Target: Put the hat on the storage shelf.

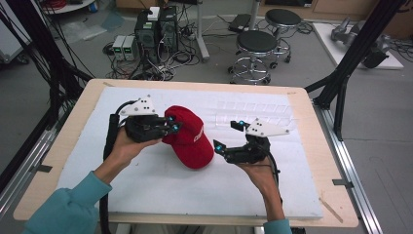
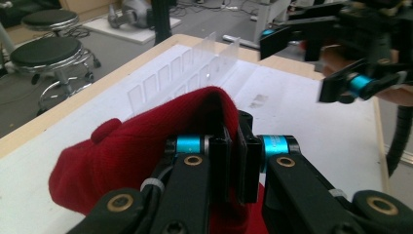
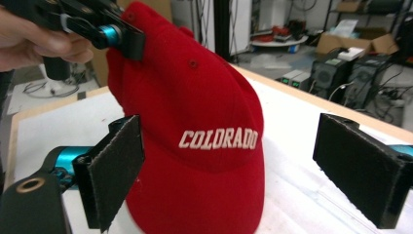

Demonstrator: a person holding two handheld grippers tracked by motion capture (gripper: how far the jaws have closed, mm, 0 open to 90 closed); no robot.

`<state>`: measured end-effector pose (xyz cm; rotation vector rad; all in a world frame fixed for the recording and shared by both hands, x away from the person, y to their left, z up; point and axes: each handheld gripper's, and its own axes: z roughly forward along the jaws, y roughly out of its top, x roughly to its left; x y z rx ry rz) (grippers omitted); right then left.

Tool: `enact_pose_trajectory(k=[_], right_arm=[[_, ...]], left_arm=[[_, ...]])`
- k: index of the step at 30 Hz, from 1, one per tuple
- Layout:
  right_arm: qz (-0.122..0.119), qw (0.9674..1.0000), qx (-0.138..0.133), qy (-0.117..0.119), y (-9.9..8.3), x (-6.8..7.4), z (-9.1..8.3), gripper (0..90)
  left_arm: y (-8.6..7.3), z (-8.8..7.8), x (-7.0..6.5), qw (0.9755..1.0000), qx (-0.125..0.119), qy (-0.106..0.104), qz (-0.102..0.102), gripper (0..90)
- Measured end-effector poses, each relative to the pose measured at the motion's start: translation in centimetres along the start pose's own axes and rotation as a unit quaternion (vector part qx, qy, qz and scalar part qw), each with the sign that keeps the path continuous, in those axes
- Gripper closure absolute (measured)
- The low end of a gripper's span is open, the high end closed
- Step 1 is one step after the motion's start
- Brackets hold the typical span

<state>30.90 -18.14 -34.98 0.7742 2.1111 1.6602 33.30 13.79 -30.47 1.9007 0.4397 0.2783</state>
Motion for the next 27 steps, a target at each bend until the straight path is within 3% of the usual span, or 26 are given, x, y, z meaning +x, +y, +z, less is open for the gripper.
enact_pose_trajectory(k=[9, 19, 23, 24, 27], right_arm=[[0.004, 0.9985, 0.036, 0.042, 0.3, -0.2, 2.6, 13.6], [-0.014, 0.9953, 0.059, 0.075, 1.0, -0.2, 4.8, 19.8], [-0.018, 0.9939, 0.065, 0.088, 1.0, -0.2, 5.2, 25.6], [-0.021, 0.9933, 0.063, 0.094, 1.0, -0.2, 5.2, 34.0], [-0.028, 0.9922, 0.063, 0.104, 1.0, -0.1, 5.2, 45.6]], left_arm=[[0.4, 0.5, -1.3, 0.9997, -0.002, -0.022, 0.012, 86.4], [0.6, 0.6, -2.3, 0.9987, 0.002, -0.044, 0.025, 86.5], [0.5, 0.7, -2.4, 0.9986, 0.003, -0.046, 0.028, 86.6], [0.5, 0.7, -2.3, 0.9985, 0.004, -0.047, 0.028, 86.6], [0.3, 0.7, -2.2, 0.9984, 0.003, -0.05, 0.026, 86.7]])
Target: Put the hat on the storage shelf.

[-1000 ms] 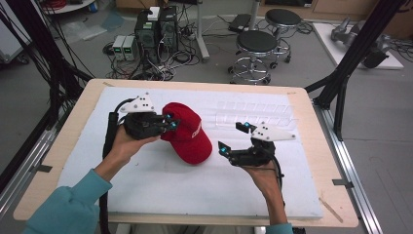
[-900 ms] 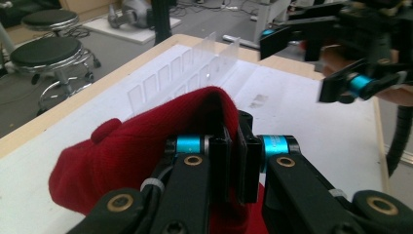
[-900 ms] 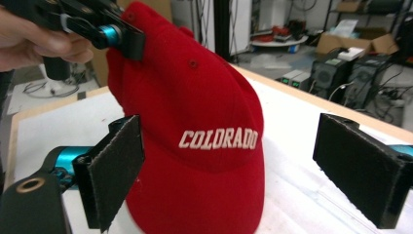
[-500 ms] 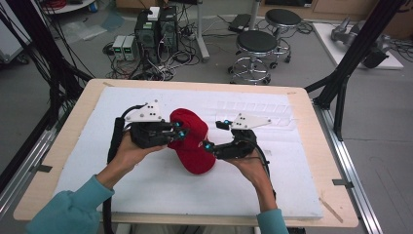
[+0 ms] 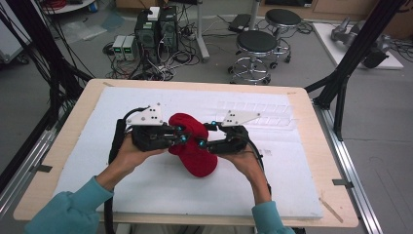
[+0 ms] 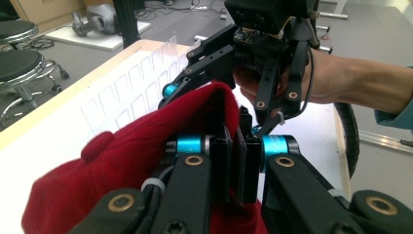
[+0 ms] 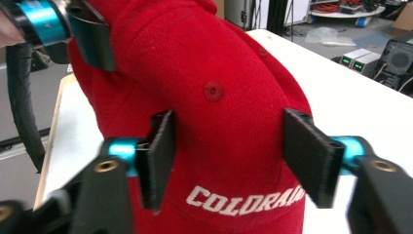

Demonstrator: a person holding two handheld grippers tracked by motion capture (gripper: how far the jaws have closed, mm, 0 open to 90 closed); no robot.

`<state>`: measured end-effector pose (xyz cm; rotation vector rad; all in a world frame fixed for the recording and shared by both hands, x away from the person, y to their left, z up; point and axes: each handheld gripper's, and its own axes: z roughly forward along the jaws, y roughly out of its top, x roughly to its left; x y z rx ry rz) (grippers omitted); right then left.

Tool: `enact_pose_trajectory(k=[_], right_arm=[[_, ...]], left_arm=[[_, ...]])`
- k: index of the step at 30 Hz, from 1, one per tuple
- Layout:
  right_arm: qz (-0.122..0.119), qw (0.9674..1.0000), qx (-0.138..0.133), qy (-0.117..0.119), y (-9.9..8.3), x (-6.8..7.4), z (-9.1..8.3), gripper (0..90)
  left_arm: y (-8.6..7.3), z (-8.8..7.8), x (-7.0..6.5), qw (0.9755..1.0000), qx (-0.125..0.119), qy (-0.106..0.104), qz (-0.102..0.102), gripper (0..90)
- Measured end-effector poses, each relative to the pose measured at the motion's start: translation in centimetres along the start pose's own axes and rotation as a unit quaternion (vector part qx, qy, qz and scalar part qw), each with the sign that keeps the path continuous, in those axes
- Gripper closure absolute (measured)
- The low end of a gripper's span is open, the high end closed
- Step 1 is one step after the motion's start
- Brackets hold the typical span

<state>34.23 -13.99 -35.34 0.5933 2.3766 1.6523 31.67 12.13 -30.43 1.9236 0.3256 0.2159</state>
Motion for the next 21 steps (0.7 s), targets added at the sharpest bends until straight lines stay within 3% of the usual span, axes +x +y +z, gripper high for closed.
enact_pose_trajectory(k=[1, 6, 10, 15, 18, 21], right_arm=[[0.0, 1.0, 0.0, 0.0, 0.0, 0.0, 0.0, 45.6], [-0.01, 0.9998, 0.016, 0.009, 0.04, 0.3, 0.08, 73.0], [-0.02, 0.9995, 0.022, 0.014, 0.05, 0.58, 0.11, 82.8], [-0.023, 0.9994, 0.025, 0.011, 0.07, 0.67, 0.12, 85.4], [-0.026, 0.9993, 0.028, 0.006, 0.12, 0.88, -0.04, 85.9], [-0.022, 0.9996, 0.016, 0.003, 0.19, 0.85, -0.27, 86.0]], left_arm=[[-0.03, 0.03, 0.0, 1.0, 0.0, 0.001, 0.0, 86.7], [-0.19, 0.16, 0.25, 1.0, 0.002, 0.001, 0.0, 87.3], [-0.28, 0.26, 0.42, 1.0, 0.004, 0.003, -0.001, 87.2], [-0.56, 0.3, 0.48, 1.0, 0.0, 0.0, -0.004, 86.4], [-0.77, 0.25, 0.69, 0.9999, -0.007, 0.0, -0.014, 71.9], [-0.86, 0.46, 0.79, 0.9998, -0.002, 0.004, -0.019, 41.9]])
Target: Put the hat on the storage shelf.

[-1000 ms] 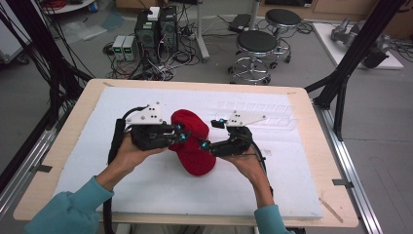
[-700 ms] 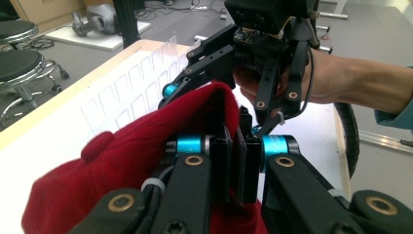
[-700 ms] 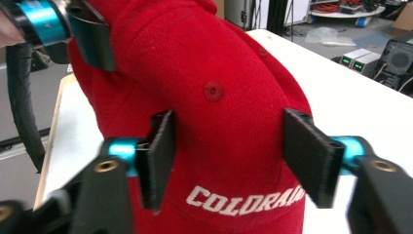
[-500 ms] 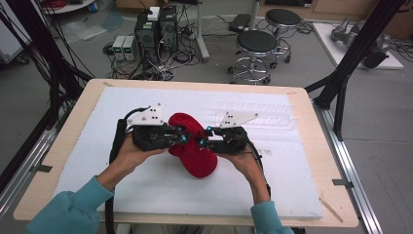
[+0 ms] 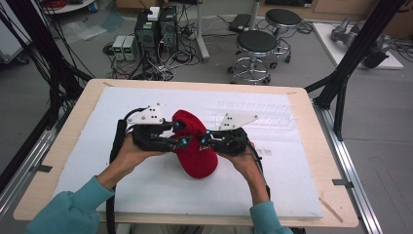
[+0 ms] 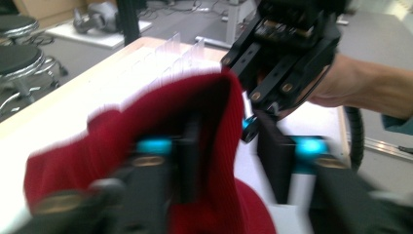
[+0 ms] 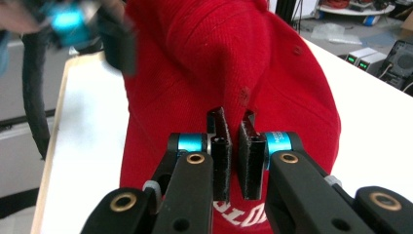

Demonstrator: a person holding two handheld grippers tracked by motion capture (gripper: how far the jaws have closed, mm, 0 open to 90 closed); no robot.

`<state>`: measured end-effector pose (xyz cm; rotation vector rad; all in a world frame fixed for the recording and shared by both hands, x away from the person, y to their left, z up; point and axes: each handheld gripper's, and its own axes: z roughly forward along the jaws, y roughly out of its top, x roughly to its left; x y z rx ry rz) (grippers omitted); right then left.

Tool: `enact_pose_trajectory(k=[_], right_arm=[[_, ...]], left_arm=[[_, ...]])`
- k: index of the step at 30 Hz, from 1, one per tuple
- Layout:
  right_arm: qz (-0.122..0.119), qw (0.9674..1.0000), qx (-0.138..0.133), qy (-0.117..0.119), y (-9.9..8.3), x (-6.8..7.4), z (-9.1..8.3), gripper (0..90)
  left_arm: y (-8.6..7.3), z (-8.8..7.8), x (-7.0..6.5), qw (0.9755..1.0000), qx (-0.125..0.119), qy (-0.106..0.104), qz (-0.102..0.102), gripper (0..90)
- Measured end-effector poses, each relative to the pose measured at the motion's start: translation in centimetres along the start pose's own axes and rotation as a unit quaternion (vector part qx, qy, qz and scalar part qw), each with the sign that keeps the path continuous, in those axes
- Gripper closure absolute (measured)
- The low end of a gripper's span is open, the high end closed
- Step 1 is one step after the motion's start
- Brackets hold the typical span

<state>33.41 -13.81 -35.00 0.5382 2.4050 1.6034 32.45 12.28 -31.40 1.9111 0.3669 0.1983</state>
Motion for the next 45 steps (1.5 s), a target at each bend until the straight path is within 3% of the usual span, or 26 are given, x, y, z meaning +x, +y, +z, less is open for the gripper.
enact_pose_trajectory(k=[3, 8, 13, 18, 21, 24, 34, 43, 45], right_arm=[[0.0, 0.9999, -0.013, -0.005, 0.1, 0.1, -0.3, 86.0], [-0.002, 0.9997, -0.022, -0.014, 0.2, 0.1, -0.8, 86.0], [0.004, 0.9987, -0.042, -0.027, 0.3, 0.0, -1.5, 85.9], [0.011, 0.9974, -0.064, -0.032, 0.4, -0.1, -2.3, 86.0], [0.012, 0.9954, -0.082, -0.049, 0.5, -0.1, -2.9, 85.9], [0.013, 0.9935, -0.097, -0.059, 0.5, -0.2, -3.3, 86.0], [0.01, 0.9908, -0.116, -0.069, 0.8, 0.0, -3.8, 85.9], [0.008, 0.9888, -0.131, -0.071, 1.2, 0.3, -4.0, 85.9], [0.005, 0.9886, -0.132, -0.072, 1.3, 0.5, -4.1, 85.9]], left_arm=[[-0.2, 0.1, 0.3, 0.9995, -0.017, -0.002, -0.026, 15.1], [-0.2, -0.2, 0.4, 0.9992, -0.024, 0.007, -0.032, 10.0], [-0.6, -0.9, 0.5, 0.9986, -0.04, 0.018, -0.029, 10.1], [-1.7, -1.6, 0.6, 0.9978, -0.043, 0.027, -0.043, 10.1], [-2.2, -1.9, 0.4, 0.9977, -0.039, 0.027, -0.048, 10.2], [-2.9, -1.6, -0.1, 0.9976, -0.029, 0.017, -0.061, 10.6], [-4.2, 0.1, -1.4, 0.9978, -0.01, -0.013, -0.065, 17.2], [-5.0, 1.6, -1.8, 0.9969, 0.007, -0.026, -0.074, 27.9], [-5.1, 1.9, -1.7, 0.9965, 0.013, -0.028, -0.078, 34.2]])
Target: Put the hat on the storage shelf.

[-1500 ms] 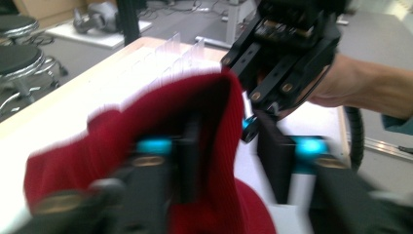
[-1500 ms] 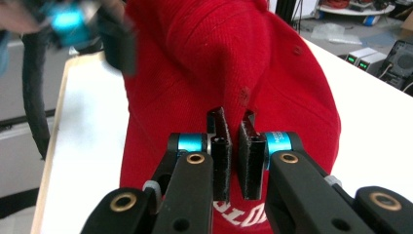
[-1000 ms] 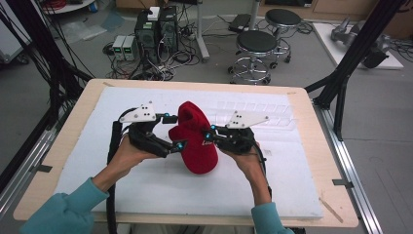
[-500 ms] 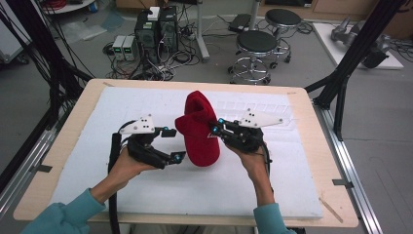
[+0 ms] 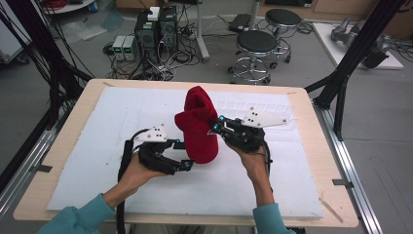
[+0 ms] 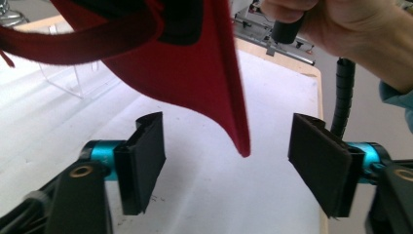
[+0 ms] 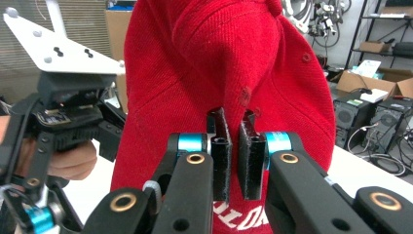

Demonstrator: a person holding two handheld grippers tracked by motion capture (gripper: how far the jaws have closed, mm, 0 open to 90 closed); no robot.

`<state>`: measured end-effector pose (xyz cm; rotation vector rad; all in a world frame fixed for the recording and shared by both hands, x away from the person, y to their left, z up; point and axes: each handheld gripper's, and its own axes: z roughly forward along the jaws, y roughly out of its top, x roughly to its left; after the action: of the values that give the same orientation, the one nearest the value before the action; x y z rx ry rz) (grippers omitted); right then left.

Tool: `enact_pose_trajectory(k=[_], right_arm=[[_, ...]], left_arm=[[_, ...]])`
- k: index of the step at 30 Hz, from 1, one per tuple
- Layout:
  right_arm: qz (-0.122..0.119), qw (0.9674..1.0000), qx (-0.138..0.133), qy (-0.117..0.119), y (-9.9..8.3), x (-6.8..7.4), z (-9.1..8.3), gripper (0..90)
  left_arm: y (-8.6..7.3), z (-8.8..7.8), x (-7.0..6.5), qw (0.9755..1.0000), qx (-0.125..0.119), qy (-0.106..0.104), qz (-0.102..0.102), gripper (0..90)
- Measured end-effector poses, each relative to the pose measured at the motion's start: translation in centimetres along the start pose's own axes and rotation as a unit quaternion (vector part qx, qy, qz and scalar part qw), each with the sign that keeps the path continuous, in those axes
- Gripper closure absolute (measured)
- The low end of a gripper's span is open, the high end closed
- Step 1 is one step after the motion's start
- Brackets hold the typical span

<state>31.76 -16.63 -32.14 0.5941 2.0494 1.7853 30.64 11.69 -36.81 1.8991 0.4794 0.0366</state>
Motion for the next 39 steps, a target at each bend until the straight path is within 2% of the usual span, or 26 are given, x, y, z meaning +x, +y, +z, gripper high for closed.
enact_pose_trajectory(k=[4, 7, 10, 13, 17, 19, 20, 22, 30, 32, 34, 35, 36, 37, 38, 39], right_arm=[[-0.005, 1.0, -0.003, 0.003, 0.1, 0.1, -0.1, 86.0], [-0.01, 0.9999, -0.002, 0.003, 0.1, 0.3, 0.0, 86.0], [-0.013, 0.9999, -0.005, 0.004, 0.2, 0.6, 0.2, 85.9], [-0.015, 0.9998, -0.006, 0.007, 0.2, 0.8, 0.3, 86.0], [-0.015, 0.9998, -0.006, 0.01, 0.2, 0.9, 0.2, 86.0], [-0.016, 0.9998, -0.005, 0.011, 0.2, 0.9, 0.1, 85.9], [-0.016, 0.9998, -0.007, 0.013, 0.3, 1.0, 0.1, 85.9], [-0.019, 0.9996, -0.015, 0.014, 0.3, 1.0, 0.1, 85.9], [-0.022, 0.9995, -0.017, 0.017, 0.3, 1.1, -0.1, 82.6], [-0.021, 0.9991, -0.025, 0.026, 0.4, 1.1, -0.3, 71.7], [-0.017, 0.9991, -0.031, 0.023, 0.4, 1.0, -0.3, 54.0], [-0.014, 0.9992, -0.024, 0.027, 0.4, 1.0, -0.2, 45.8], [-0.014, 0.9992, -0.024, 0.027, 0.4, 1.0, -0.2, 45.8], [-0.017, 0.9994, -0.016, 0.026, 0.4, 1.0, -0.2, 36.1], [-0.025, 0.9995, -0.009, 0.02, 0.2, 1.1, -0.2, 17.0], [-0.025, 0.9995, -0.009, 0.02, 0.2, 1.1, -0.2, 17.0]], left_arm=[[0.0, 0.2, 0.1, 0.9999, -0.005, -0.011, -0.012, 47.0], [0.0, 0.4, 0.2, 0.9996, -0.011, -0.02, -0.019, 53.3], [0.1, 0.7, 0.1, 0.9994, -0.014, -0.029, -0.014, 66.9], [0.1, 0.8, 0.2, 0.9994, -0.015, -0.03, -0.013, 74.1], [0.1, 0.8, 0.2, 0.9997, -0.011, -0.017, -0.012, 80.7], [0.0, 0.7, 0.5, 0.9995, -0.011, -0.016, -0.026, 83.1], [0.0, 0.7, 0.5, 0.9995, -0.011, -0.016, -0.026, 84.2], [0.1, 0.6, 0.7, 0.9994, -0.02, -0.005, -0.029, 85.0], [0.2, 0.6, 0.4, 0.9994, -0.019, 0.003, -0.027, 85.3], [0.2, 0.5, 0.5, 0.9994, -0.02, 0.006, -0.026, 85.3], [0.2, 0.4, 0.5, 0.9993, -0.022, 0.009, -0.028, 85.3], [0.1, 0.4, 0.6, 0.9992, -0.022, 0.01, -0.03, 85.3], [0.2, 0.4, 0.7, 0.9991, -0.025, 0.012, -0.033, 85.3], [0.2, 0.3, 0.8, 0.9991, -0.026, 0.014, -0.031, 85.3], [0.2, 0.2, 0.8, 0.999, -0.026, 0.018, -0.032, 85.3], [0.2, 0.2, 0.8, 0.999, -0.026, 0.019, -0.03, 85.3]])
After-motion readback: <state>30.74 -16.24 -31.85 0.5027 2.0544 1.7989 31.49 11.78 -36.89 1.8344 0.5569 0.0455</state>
